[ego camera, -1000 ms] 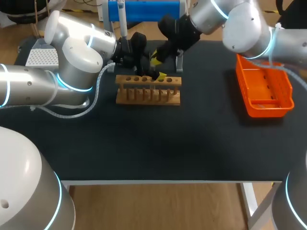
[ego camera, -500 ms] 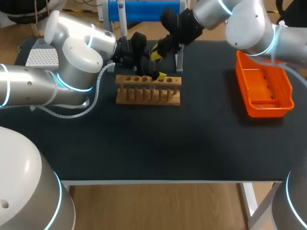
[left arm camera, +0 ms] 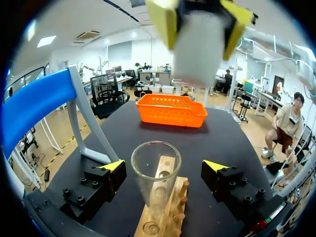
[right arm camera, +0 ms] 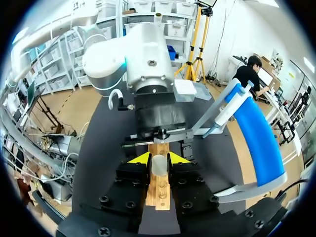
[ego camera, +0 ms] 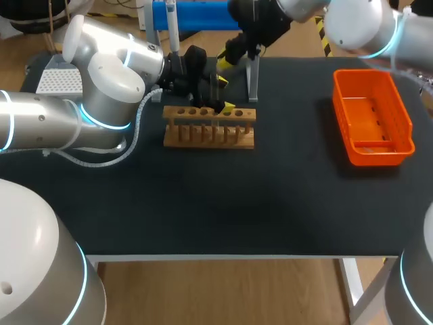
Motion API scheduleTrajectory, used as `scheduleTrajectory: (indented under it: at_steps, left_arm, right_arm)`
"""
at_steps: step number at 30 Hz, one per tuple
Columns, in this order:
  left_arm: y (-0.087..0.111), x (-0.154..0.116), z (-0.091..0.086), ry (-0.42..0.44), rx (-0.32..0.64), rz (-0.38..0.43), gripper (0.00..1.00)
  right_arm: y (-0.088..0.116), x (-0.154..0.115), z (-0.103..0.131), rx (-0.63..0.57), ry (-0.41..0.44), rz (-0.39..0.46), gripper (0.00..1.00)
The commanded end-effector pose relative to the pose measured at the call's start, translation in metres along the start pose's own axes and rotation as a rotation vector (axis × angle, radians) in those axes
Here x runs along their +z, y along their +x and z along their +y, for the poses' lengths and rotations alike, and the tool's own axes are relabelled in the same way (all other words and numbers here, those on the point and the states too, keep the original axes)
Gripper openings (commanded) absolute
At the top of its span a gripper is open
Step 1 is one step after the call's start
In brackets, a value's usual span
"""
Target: Invert the test tube, pick up the pipette, mount the tip to pipette, aspirate from beaker and dispense into the tube, eject the tip, return the pipette, and cap with the stopper.
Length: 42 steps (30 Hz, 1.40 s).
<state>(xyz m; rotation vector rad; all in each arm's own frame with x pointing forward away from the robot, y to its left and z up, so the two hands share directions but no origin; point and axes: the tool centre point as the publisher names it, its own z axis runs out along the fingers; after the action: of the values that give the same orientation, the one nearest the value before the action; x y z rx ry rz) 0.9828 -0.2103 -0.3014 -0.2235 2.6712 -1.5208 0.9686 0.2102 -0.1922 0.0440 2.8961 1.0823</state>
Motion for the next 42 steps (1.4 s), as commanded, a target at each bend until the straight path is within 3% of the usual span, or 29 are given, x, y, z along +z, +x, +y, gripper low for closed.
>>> scheduleTrajectory:
  at_steps: [1, 14, 42]
  left_arm:
    - [-0.001, 0.000, 0.000, -0.001, 0.000, 0.003, 1.00]
    - [-0.001, 0.000, 0.000, -0.001, 0.000, 0.003, 1.00]
    - [-0.001, 0.000, 0.000, -0.001, 0.000, 0.003, 1.00]
  right_arm:
    - [-0.007, -0.009, 0.010, -0.001, 0.089, 0.031, 0.00]
    - [-0.010, -0.001, 0.010, 0.029, 0.224, 0.108, 0.00]
    - [-0.006, 0.023, -0.003, 0.027, 0.295, 0.133, 0.00]
